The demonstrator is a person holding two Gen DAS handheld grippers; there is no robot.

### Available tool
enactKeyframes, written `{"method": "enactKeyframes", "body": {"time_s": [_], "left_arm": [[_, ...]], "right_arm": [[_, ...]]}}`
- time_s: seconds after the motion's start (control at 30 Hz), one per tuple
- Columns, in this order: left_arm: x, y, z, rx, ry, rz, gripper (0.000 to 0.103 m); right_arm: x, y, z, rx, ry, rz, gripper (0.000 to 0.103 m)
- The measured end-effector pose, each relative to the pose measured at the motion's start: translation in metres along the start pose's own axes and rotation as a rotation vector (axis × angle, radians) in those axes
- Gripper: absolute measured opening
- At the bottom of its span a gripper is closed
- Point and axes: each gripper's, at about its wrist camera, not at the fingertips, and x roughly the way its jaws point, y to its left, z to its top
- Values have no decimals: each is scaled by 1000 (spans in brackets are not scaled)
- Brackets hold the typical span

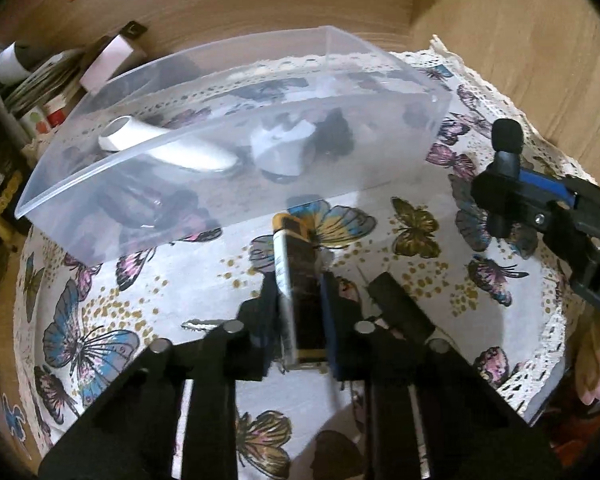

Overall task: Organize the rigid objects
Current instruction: 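Grasp the black microphone-shaped item with the right tool while the left tool grasps the labeled vial, then carry the vial with the left tool into the box while the right tool drops the microphone in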

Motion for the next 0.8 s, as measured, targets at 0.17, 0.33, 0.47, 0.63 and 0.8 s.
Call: {"method": "enactKeyframes", "body": {"time_s": [0.17,0.33,0.47,0.63,0.8], "left_arm": [[-8,-2,-1,3,-24,-14,10],[-25,4,-4,-15,-66,-20,10],[-38,12,-3,-33,-103,-24,10],[-55,20,-3,-49,-145,-42,10],[-75,27,-3,-59,-197,-53,10]], "right_arm": [[-3,2,2,-3,-9,-4,23],[-5,8,6,-11,-18,1,23],[-6,14,10,-22,-28,1,23],[-8,21,14,-33,-41,-2,23],[-12,27,22,-53,-68,-15,23]]}}
